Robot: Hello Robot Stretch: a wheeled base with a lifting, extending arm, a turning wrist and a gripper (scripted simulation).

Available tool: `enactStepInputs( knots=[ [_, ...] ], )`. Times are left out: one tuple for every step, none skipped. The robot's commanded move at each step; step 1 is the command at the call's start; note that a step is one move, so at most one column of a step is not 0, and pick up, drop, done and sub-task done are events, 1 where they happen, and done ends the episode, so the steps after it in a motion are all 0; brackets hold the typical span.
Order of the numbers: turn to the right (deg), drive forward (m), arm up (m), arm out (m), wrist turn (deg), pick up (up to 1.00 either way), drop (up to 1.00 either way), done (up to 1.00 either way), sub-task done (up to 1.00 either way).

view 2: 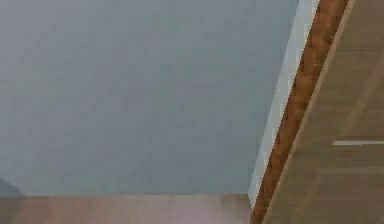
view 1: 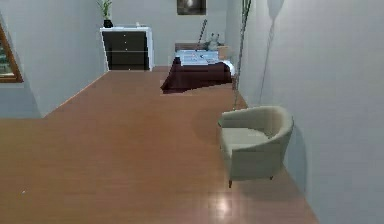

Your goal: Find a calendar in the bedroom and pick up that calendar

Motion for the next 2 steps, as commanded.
enactStepInputs(
  knots=[
    [-45.0, 0.0, 0.0, 0.0, 0.0, 0.0, 0.0, 0.0, 0.0],
    [-42.0, 0.0, 0.0, 0.0, 0.0, 0.0, 0.0, 0.0, 0.0]
  ],
)
